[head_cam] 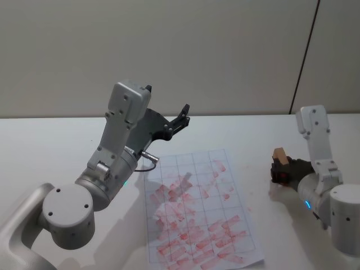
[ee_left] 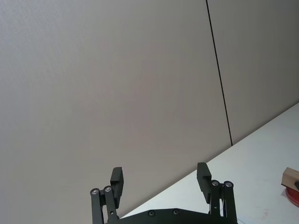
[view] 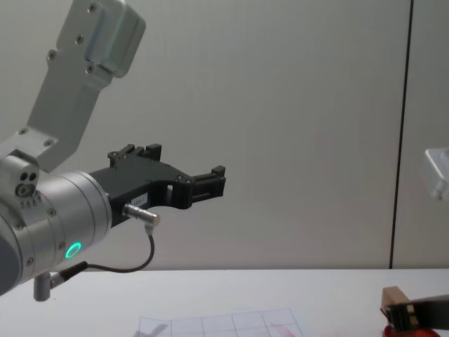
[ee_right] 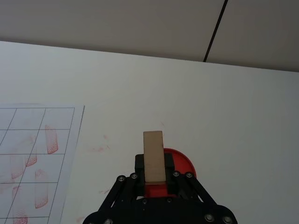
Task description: Use the one hand to pick up the stamp and affix it onto the A4 paper.
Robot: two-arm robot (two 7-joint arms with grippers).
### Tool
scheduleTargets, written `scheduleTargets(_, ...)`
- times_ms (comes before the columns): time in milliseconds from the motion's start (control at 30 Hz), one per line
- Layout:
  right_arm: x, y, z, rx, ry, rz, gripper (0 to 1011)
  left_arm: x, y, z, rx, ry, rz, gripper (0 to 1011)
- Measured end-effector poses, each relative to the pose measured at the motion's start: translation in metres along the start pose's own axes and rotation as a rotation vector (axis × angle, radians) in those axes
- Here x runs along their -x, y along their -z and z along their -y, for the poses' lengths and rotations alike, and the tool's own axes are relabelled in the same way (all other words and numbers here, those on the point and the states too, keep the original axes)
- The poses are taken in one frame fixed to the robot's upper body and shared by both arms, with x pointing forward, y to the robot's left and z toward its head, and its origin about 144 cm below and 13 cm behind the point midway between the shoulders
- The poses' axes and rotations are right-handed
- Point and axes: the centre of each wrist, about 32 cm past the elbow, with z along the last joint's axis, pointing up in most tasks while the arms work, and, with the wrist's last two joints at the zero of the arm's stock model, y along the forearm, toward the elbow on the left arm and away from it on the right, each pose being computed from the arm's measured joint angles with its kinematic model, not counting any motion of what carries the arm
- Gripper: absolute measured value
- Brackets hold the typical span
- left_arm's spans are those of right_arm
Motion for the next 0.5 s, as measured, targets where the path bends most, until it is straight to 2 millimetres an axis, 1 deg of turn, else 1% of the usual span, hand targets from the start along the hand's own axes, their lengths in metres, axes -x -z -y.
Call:
scheduleTargets(100, -0.0005, 0.0004, 0.0002, 0.004, 0.004, 0.0, 233, 0.0, 0.0, 0.0, 0.0, 0.0, 0.0, 1001)
scheduleTargets(133, -0.0008, 0.0005, 0.0007, 0.006, 0.007, 0.0, 268, 0.0, 0.0, 0.0, 0.0, 0.0, 0.0, 1001)
scheduleTargets(167, -0.001, 0.0005, 0.001, 0.007, 0.009, 0.0, 278, 0.0, 0.0, 0.0, 0.0, 0.0, 0.0, 1001)
scheduleTargets(200, -0.0012, 0.0005, 0.0013, 0.007, 0.01, -0.001, 346, 0.0, 0.0, 0.0, 0.0, 0.0, 0.0, 1001)
scheduleTargets(233, -0.0015, 0.0006, 0.0019, 0.009, 0.014, -0.001, 346, 0.0, 0.0, 0.0, 0.0, 0.0, 0.0, 1002)
scheduleTargets(267, -0.0016, 0.0007, 0.0024, 0.01, 0.015, -0.001, 408, 0.0, 0.0, 0.0, 0.0, 0.0, 0.0, 1001)
scheduleTargets(300, -0.0021, 0.0008, 0.0031, 0.011, 0.018, -0.002, 446, 0.0, 0.0, 0.0, 0.0, 0.0, 0.0, 1001)
scheduleTargets(367, -0.0026, 0.0009, 0.0038, 0.012, 0.021, -0.002, 481, 0.0, 0.0, 0.0, 0.0, 0.0, 0.0, 1001)
scheduleTargets(400, -0.0027, 0.0009, 0.0042, 0.012, 0.022, -0.002, 510, 0.0, 0.0, 0.0, 0.0, 0.0, 0.0, 1001)
scheduleTargets(433, -0.0032, 0.0009, 0.0051, 0.011, 0.024, -0.003, 567, 0.0, 0.0, 0.0, 0.0, 0.0, 0.0, 1002)
scheduleTargets(500, -0.0038, 0.0008, 0.0062, 0.009, 0.027, -0.002, 609, 0.0, 0.0, 0.0, 0.0, 0.0, 0.0, 1001)
